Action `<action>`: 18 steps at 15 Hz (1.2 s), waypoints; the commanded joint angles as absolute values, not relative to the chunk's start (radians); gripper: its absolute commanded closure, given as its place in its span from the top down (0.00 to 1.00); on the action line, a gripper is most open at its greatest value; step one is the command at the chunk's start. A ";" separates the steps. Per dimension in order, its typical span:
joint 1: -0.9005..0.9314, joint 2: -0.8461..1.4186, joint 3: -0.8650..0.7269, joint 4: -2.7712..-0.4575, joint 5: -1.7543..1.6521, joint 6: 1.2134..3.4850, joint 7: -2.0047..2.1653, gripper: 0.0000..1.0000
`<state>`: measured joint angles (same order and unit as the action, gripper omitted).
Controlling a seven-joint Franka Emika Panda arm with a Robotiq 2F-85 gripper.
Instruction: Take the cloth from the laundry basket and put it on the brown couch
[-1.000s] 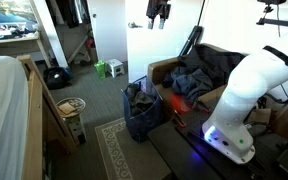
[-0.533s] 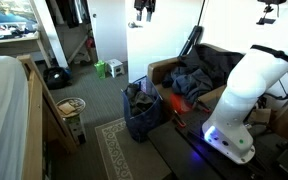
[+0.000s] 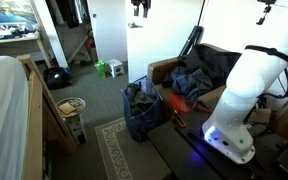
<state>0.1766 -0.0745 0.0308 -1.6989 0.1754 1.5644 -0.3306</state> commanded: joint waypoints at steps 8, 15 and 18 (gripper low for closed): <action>0.140 0.134 0.080 -1.724 0.187 1.583 -0.374 1.00; 0.136 0.253 0.076 -1.794 -0.004 1.689 -0.264 1.00; 0.134 0.281 0.069 -1.828 -0.074 1.723 -0.173 1.00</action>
<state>0.1426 0.2773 0.0650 -1.7885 -0.0244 1.6872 -0.2505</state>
